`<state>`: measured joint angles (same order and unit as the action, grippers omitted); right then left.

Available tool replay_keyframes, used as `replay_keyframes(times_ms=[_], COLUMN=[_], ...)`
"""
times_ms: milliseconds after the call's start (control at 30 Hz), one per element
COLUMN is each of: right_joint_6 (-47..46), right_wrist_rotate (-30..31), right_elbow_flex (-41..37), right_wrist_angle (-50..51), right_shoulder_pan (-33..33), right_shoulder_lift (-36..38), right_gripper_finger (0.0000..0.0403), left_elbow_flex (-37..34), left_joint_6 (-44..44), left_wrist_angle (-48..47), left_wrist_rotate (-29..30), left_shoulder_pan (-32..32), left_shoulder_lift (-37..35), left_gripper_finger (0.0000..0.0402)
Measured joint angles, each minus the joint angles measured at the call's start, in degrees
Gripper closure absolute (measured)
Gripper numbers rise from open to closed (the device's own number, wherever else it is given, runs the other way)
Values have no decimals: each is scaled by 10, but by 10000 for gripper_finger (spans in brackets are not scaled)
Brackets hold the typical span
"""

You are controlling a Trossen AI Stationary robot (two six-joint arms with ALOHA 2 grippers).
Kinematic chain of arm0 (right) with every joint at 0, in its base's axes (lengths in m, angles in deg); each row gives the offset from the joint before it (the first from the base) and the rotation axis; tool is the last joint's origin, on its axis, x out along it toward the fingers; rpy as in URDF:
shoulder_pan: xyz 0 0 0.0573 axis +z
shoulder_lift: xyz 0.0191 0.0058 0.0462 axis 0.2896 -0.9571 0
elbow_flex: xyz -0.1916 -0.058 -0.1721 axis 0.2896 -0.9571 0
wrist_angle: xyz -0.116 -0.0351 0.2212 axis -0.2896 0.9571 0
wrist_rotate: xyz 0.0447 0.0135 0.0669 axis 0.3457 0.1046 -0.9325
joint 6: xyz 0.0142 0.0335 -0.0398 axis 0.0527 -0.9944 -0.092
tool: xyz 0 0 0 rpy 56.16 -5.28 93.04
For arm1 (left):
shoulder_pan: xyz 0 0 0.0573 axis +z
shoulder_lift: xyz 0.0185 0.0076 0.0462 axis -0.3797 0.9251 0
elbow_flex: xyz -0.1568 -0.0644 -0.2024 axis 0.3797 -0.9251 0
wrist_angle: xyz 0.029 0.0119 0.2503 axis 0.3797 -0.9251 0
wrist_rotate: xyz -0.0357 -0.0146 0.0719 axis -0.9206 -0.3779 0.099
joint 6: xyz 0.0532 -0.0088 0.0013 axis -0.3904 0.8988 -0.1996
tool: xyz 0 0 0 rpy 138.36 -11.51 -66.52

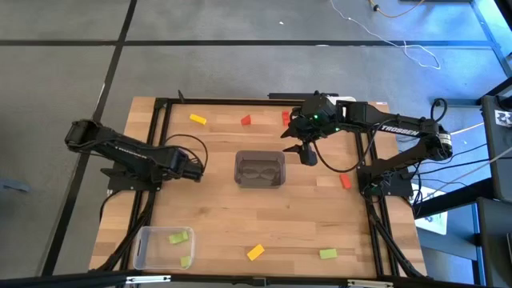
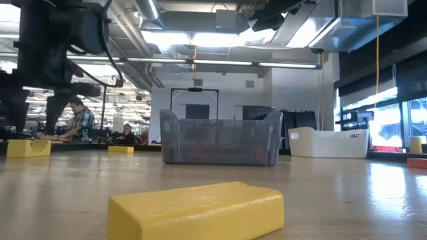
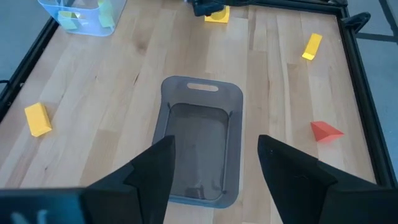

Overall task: Sort & place blocks by color
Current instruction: Put the middle left yellow block into the black bin

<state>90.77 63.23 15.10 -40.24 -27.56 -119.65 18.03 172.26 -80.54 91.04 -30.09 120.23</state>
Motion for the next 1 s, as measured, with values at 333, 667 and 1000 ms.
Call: replay_keyframes(times_ms=[333,667,1000], right_joint_6=[2,16,18], right_wrist_rotate=[0,0,0], right_elbow_flex=[0,0,0], right_wrist_angle=[0,0,-6], right_shoulder_pan=[0,0,0], right_shoulder_lift=[0,0,0], right_gripper_finger=[173,173,173], left_elbow_flex=[-14,-4,20], left_joint_6=[14,-19,-46], left_wrist_angle=[13,78,159], left_wrist_rotate=[2,-5,8], left_shoulder_pan=[13,17,18], left_shoulder_lift=[49,94,93], left_gripper_finger=[219,219,219])
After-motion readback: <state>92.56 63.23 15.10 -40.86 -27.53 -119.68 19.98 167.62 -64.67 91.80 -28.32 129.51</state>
